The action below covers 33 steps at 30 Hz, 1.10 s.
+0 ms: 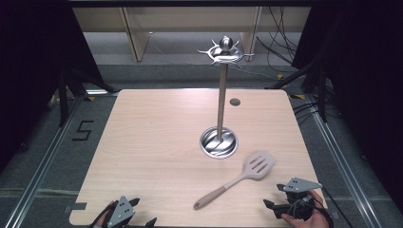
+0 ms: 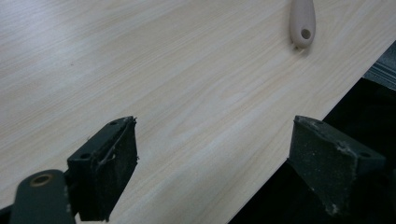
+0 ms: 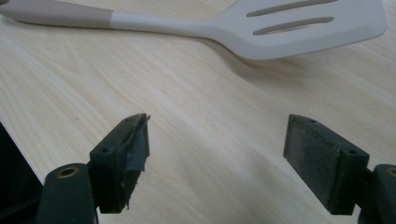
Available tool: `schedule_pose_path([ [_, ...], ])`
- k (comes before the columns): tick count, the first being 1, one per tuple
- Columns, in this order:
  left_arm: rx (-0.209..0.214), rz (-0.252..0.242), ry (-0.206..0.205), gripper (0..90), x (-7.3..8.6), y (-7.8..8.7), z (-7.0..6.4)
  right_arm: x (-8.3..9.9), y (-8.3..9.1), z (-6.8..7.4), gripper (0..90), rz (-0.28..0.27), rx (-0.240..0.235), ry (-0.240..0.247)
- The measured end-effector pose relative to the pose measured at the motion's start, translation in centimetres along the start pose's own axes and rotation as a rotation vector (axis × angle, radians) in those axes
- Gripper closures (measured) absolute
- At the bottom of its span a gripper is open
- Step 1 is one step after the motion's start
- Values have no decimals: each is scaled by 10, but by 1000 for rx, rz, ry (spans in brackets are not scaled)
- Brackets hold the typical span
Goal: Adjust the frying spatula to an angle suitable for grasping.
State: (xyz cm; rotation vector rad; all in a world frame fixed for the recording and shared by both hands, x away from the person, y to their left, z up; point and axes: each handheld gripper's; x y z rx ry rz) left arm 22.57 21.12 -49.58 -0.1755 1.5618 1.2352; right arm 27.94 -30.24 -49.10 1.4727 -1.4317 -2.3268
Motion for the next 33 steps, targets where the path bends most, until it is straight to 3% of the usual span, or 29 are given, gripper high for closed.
schedule_pose_path([
  [1,0,0,0,147,0,0,0,-1,1,1,234,-3,0,-3],
  [2,14,3,60,147,1,0,-5,-1,1,1,235,-1,1,1],
  [3,14,3,60,147,1,0,-5,-1,1,1,235,-1,1,1],
  [4,18,-2,85,147,1,0,-6,-1,1,1,238,1,5,7],
  [6,18,3,38,147,0,1,-4,-3,1,2,244,4,12,27],
  [8,20,6,20,147,0,1,-3,-3,1,2,245,2,12,24],
  [9,23,6,22,147,0,1,-4,-5,0,3,249,4,2,33],
  [10,30,-4,72,147,1,0,-7,-5,0,3,249,8,2,32],
  [14,32,-12,81,147,1,-1,-8,-8,0,4,254,9,2,46],
  [17,29,-7,73,147,1,0,-8,-12,0,6,254,15,1,59],
  [18,28,-5,22,147,1,1,-5,-12,0,6,254,14,-2,71],
  [20,31,-10,13,147,1,1,-4,-17,-1,8,253,16,3,92],
  [21,31,-10,13,147,1,1,-4,-17,-1,8,253,16,3,92],
  [22,44,-21,66,147,1,0,-9,-21,-2,12,253,26,-13,92],
  [25,44,-6,63,147,1,0,-9,-26,-5,14,253,18,-20,125],
  [26,35,1,-2,147,1,0,-6,-31,-7,19,252,35,-33,129],
  [29,42,-6,7,148,1,-1,-7,-37,-10,22,252,34,-43,164],
  [31,43,1,45,148,2,-1,-9,-43,-14,26,252,38,-53,180],
  [32,44,-14,16,148,1,-2,-7,-46,-17,28,252,42,-60,185],
  [33,44,-14,16,148,1,-2,-7,-46,-17,28,252,42,-60,185],
])
Point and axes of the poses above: each handheld gripper's, and its own axes: y roughly backward along the jaws, x roughly out of its underside, z roughly to its left, and after that the axes turned 7 degrees about -x, right-handed
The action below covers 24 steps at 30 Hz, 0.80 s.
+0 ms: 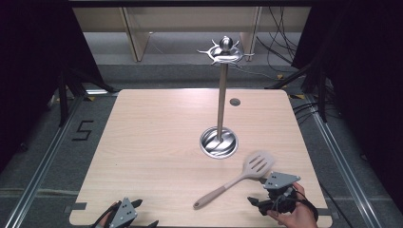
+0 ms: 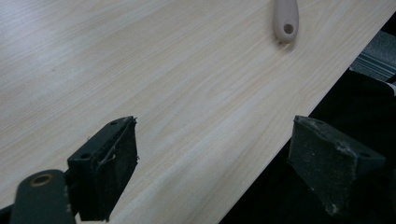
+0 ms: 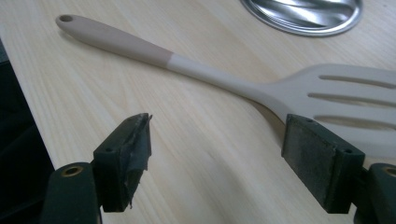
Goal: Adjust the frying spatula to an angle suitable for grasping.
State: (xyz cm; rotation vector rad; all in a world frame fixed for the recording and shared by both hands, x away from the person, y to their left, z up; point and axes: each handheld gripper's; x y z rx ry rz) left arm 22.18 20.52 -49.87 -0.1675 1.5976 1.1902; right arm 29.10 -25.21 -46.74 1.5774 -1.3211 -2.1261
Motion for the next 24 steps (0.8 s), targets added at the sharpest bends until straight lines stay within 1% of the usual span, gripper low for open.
schedule_pose_path([
  [1,-8,27,18,148,1,1,-1,-5,-5,1,253,-3,-6,6],
  [2,-8,27,18,148,1,1,-1,-6,-7,1,253,-6,-4,18],
  [3,-8,31,1,148,0,2,0,-9,-7,1,258,14,-23,22],
  [4,-8,31,1,148,0,2,0,-9,-7,1,258,14,-23,22],
  [5,-12,30,0,148,1,2,0,-11,-9,1,266,4,-21,41],
  [6,-8,25,11,148,1,2,0,-13,-12,2,271,-2,-22,45],
  [7,-12,30,5,148,1,2,0,-17,-14,2,271,17,-38,51],
  [8,-14,31,3,148,1,1,0,-17,-16,3,271,10,-39,51],
  [10,-10,29,3,148,1,2,0,-19,-17,3,271,15,-41,55],
  [11,-7,26,-24,148,0,2,2,-22,-21,3,274,20,-61,53],
  [14,-9,24,-34,148,0,2,3,-26,-24,3,276,32,-67,65],
  [15,-8,18,-37,148,0,2,3,-30,-26,2,298,30,-89,72],
  [16,-8,18,-37,148,0,2,3,-30,-26,2,298,30,-89,72],
  [17,-10,21,-39,148,-1,2,3,-35,-28,2,302,51,-95,89],
  [18,-10,21,-39,148,-1,2,3,-35,-28,2,302,51,-95,89],
  [19,-8,26,-38,148,-1,2,3,-37,-30,2,307,51,-101,94],
  [20,-8,28,-30,148,0,2,2,-41,-33,3,310,65,-101,104],
  [21,-10,26,-21,148,0,2,2,-44,-37,2,310,66,-118,126],
  [22,-13,29,-25,148,0,2,3,-46,-38,3,310,86,-114,97],
  [23,-16,37,3,148,1,2,2,-49,-43,4,310,98,-108,105],
  [24,-16,37,3,148,1,2,2,-49,-43,4,310,98,-108,105],
])
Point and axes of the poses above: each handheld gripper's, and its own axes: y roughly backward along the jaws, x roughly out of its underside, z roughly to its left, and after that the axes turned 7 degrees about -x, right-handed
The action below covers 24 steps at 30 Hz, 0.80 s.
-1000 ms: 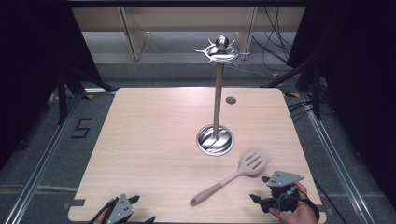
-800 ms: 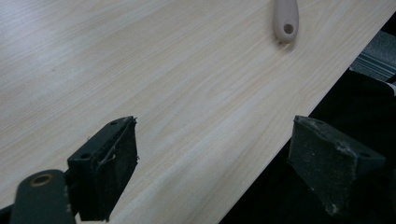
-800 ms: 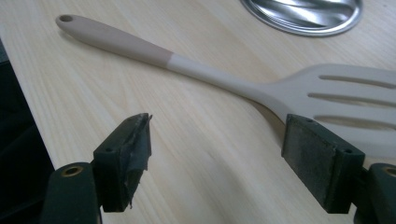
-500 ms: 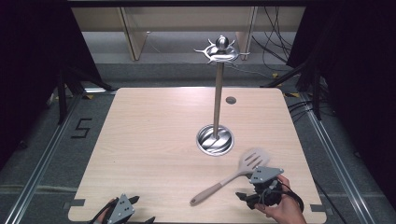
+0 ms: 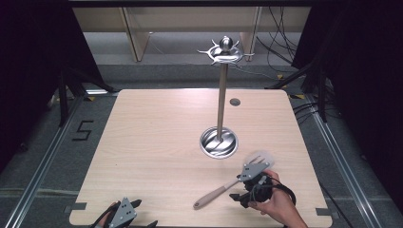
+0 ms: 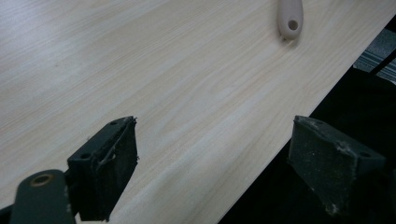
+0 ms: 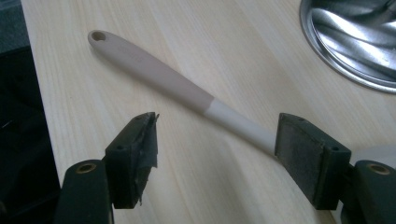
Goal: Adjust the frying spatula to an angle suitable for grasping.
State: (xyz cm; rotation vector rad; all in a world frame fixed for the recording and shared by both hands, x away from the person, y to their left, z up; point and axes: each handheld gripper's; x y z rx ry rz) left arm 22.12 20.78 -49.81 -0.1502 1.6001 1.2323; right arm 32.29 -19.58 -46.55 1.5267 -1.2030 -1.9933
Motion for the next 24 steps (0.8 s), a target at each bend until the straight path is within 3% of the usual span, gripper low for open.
schedule_pose_path([
  [1,6,-16,-23,148,-1,0,2,-4,-3,0,311,18,-10,14],
  [4,3,-13,-22,148,-1,0,2,-7,-8,-3,312,25,-31,47],
  [5,7,-14,28,148,0,0,-2,-9,-11,-4,315,39,-35,62],
  [6,7,-14,28,148,0,0,-2,-9,-11,-4,315,39,-35,62],
  [8,1,-6,23,148,1,-1,-1,-12,-13,-4,327,56,-42,64],
  [9,2,-8,-14,148,0,-1,1,-14,-17,-5,333,74,-52,63],
  [10,2,-8,-14,148,0,-1,1,-14,-17,-5,333,74,-52,63],
  [11,18,4,28,148,1,-1,-2,-17,-21,-6,339,88,-61,71],
  [14,10,-3,36,148,1,-1,-2,-20,-25,-6,344,109,-65,74],
  [15,3,-12,-33,148,0,-1,3,-21,-27,-7,344,110,-70,82],
  [16,9,-14,-10,148,0,0,1,-23,-29,-8,344,118,-75,80],
  [17,17,-29,55,148,1,-1,-3,-25,-34,-9,345,132,-122,96],
  [18,17,-29,55,148,1,-1,-3,-25,-34,-9,345,132,-122,96],
  [20,12,-9,19,148,0,1,-2,-28,-38,-7,350,166,-131,86],
  [21,20,-14,-22,148,-1,1,1,-28,-41,-8,352,170,-133,97],
  [24,15,-17,0,148,-1,0,0,-30,-42,-9,359,176,-143,94],
])
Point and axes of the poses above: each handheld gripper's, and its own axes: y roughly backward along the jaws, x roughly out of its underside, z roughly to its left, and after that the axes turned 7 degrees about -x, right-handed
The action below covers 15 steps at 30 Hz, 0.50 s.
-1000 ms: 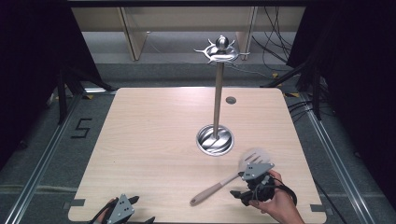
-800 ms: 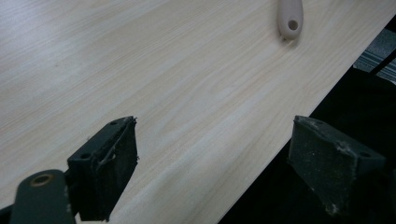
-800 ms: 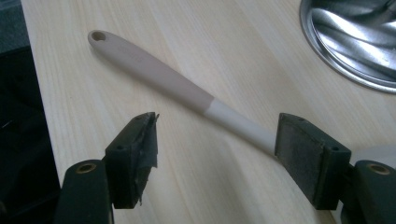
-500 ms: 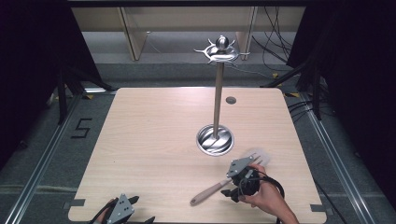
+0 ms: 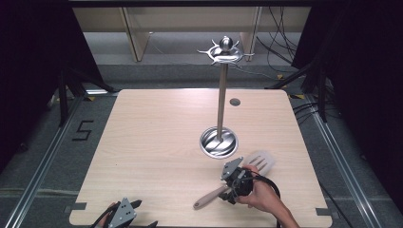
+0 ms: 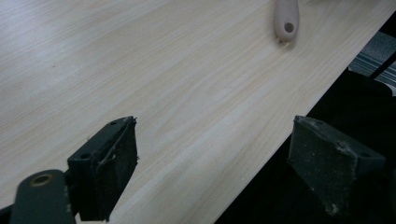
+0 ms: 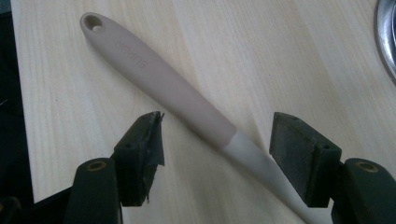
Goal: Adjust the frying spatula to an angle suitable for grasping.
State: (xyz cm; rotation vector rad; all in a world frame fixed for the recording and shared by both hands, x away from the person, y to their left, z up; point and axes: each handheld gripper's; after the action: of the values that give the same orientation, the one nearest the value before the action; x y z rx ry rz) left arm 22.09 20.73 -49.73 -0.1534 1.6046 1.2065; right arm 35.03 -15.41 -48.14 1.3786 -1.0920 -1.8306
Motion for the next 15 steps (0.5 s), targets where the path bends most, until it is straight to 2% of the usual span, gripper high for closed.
schedule_pose_path([
  [1,-18,-2,-37,148,-1,0,2,0,0,-1,370,-5,9,9],
  [2,-1,12,-42,148,-1,1,3,-1,0,-2,374,-12,14,19],
  [3,9,17,-17,148,-1,2,2,-1,-1,-2,374,-14,6,29],
  [4,7,29,25,148,0,2,-1,-2,-1,-2,374,-5,-1,27],
  [5,-3,16,19,148,0,1,-1,-3,-3,-1,373,10,4,28],
  [6,-12,7,-35,148,-1,1,2,-3,-3,-1,373,10,4,28],
  [8,-16,1,-41,148,-1,0,2,-4,-6,-3,374,19,3,38],
  [9,-15,3,-40,148,-1,0,2,-4,-7,-2,375,28,-4,15],
  [10,-14,3,-37,148,-1,0,2,-4,-7,-2,375,28,-4,15],
  [12,-15,0,-36,148,-1,0,2,-6,-9,-6,375,46,1,37],
  [13,0,9,-16,148,-1,1,1,-6,-10,-6,377,51,-2,23],
  [14,3,22,22,148,0,2,-1,-5,-10,-7,379,54,-14,19],
  [15,0,3,41,148,0,1,-2,-5,-9,-8,384,53,-31,9],
])
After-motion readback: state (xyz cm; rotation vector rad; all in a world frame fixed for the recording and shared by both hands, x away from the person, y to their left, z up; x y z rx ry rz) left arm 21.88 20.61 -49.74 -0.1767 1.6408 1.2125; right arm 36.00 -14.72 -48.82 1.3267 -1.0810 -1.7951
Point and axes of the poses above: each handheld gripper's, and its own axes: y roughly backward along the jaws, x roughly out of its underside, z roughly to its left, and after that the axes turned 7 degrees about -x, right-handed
